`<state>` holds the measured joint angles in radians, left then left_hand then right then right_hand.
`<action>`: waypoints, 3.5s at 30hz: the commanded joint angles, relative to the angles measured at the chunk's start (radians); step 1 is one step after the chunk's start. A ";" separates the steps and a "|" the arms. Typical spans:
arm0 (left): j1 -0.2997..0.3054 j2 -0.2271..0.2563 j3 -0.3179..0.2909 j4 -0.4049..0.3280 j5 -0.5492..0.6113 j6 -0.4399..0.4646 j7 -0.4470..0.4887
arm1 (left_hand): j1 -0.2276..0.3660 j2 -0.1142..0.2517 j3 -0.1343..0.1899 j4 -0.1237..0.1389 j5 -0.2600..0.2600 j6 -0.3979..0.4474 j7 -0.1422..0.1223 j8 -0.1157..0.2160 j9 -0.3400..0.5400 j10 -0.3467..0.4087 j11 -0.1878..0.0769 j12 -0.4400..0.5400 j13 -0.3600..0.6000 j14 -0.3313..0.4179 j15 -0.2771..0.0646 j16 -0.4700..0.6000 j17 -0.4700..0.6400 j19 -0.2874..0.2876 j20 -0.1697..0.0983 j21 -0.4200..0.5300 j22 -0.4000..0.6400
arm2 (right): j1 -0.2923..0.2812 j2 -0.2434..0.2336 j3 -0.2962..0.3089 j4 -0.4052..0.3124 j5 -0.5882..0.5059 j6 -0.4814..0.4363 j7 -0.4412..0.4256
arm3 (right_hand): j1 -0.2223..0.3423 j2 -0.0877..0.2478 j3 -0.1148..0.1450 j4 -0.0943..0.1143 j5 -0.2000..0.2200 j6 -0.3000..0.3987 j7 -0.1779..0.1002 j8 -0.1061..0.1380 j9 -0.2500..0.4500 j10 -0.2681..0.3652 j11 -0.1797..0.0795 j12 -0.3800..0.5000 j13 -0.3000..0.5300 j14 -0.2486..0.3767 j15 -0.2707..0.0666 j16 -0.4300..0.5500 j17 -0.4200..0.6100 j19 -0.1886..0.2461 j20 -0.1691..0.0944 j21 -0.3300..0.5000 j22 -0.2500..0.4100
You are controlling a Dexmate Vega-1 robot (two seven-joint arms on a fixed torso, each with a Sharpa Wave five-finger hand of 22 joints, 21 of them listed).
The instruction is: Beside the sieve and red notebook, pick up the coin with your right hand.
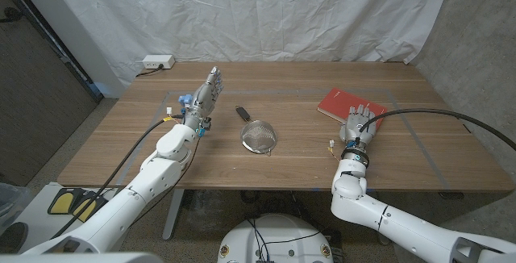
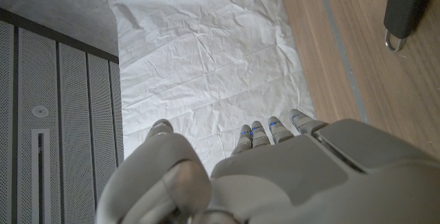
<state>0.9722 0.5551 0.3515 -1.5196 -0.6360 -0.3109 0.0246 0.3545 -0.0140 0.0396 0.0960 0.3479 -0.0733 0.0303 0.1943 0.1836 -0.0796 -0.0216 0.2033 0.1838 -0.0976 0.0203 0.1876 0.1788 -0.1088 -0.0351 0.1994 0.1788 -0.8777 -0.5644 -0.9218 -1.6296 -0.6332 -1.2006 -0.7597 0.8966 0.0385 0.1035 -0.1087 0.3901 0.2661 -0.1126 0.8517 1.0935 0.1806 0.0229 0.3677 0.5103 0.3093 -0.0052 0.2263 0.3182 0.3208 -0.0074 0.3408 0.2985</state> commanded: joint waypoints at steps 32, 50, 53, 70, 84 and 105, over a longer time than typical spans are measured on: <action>-0.041 -0.004 0.011 0.030 -0.007 0.025 -0.020 | 0.007 0.013 -0.012 0.002 -0.003 -0.002 -0.005 0.001 0.003 0.003 -0.001 -0.001 0.004 0.005 0.000 0.004 0.005 0.008 0.003 0.007 0.003 | 0.012 -0.008 0.001 0.007 0.026 0.011 0.000 | 0.009 0.021 -0.005 -0.001 -0.001 0.020 -0.009 0.040 0.027 0.028 -0.008 0.023 0.024 0.036 -0.014 0.013 0.018 0.018 0.001 0.033 0.013; -0.040 -0.008 0.012 0.035 -0.007 0.027 -0.015 | 0.008 0.015 -0.016 0.001 -0.003 -0.003 -0.006 0.001 0.003 0.004 -0.006 -0.001 0.004 0.004 0.001 0.003 0.006 0.008 0.004 0.006 0.003 | 0.024 -0.005 -0.003 0.023 0.036 0.018 0.012 | 0.010 0.028 -0.008 -0.001 -0.005 0.044 -0.014 0.035 -0.008 0.038 -0.015 0.030 0.032 0.043 -0.018 0.012 0.024 0.017 -0.001 0.044 0.018; -0.040 -0.010 0.012 0.037 -0.011 0.024 -0.020 | 0.008 0.015 -0.016 0.001 -0.003 -0.002 -0.006 0.001 0.003 0.004 -0.006 -0.001 0.004 0.005 0.001 0.003 0.006 0.008 0.004 0.006 0.003 | 0.026 -0.004 -0.004 0.027 0.038 0.021 0.013 | 0.010 0.031 -0.008 0.000 -0.006 0.047 -0.014 0.035 -0.013 0.041 -0.017 0.031 0.034 0.043 -0.018 0.012 0.025 0.019 -0.001 0.047 0.019; -0.046 -0.011 0.015 0.046 -0.013 0.032 -0.023 | 0.009 0.017 -0.020 0.001 -0.003 -0.002 -0.006 0.001 0.003 0.001 -0.004 -0.002 0.004 0.005 0.001 0.003 0.006 0.009 0.006 0.006 0.003 | 0.022 0.007 0.005 0.044 0.049 0.046 -0.004 | 0.009 0.065 -0.004 0.007 -0.025 0.152 -0.035 0.047 -0.079 0.082 -0.036 0.048 0.045 0.071 -0.028 0.020 0.039 0.026 -0.010 0.073 0.028; -0.049 -0.016 0.017 0.055 -0.015 0.030 -0.027 | 0.010 0.018 -0.023 0.001 -0.003 -0.003 -0.007 0.001 0.003 0.000 -0.007 -0.002 0.004 0.004 0.000 0.002 0.006 0.007 0.011 0.005 0.003 | 0.021 0.016 0.010 0.053 0.055 0.064 -0.015 | -0.002 0.075 -0.007 0.012 -0.046 0.227 -0.063 0.054 -0.129 0.119 -0.053 0.059 0.050 0.095 -0.039 0.025 0.047 0.028 -0.010 0.092 0.034; -0.053 -0.021 0.023 0.066 -0.018 0.031 -0.036 | 0.011 0.020 -0.027 0.002 -0.003 -0.004 -0.007 0.001 0.003 -0.001 -0.007 -0.002 0.004 0.004 -0.001 0.002 0.006 0.007 0.017 0.005 0.003 | -0.001 0.011 0.027 0.037 0.060 0.079 -0.034 | 0.022 0.088 0.006 -0.004 -0.069 0.343 -0.077 0.063 -0.209 0.178 -0.080 0.064 0.044 0.128 -0.055 0.034 0.053 0.025 -0.013 0.116 0.042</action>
<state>0.9218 0.5391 0.3714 -1.4632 -0.6504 -0.2790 -0.0048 0.3637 -0.0048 0.0179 0.0961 0.3479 -0.0732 0.0303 0.1943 0.1836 -0.0760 -0.0253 0.2033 0.1838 -0.0941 0.0233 0.1876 0.1788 -0.1020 -0.0248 0.2041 0.1788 -0.8693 -0.5520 -0.9020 -1.5873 -0.5750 -1.1327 -0.7831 0.9074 0.1205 0.1022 -0.1076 0.3247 0.4525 -0.1090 0.9098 0.8916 0.3486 -0.0553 0.4258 0.5559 0.4245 -0.0437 0.2540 0.3691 0.3422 -0.0180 0.4494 0.3367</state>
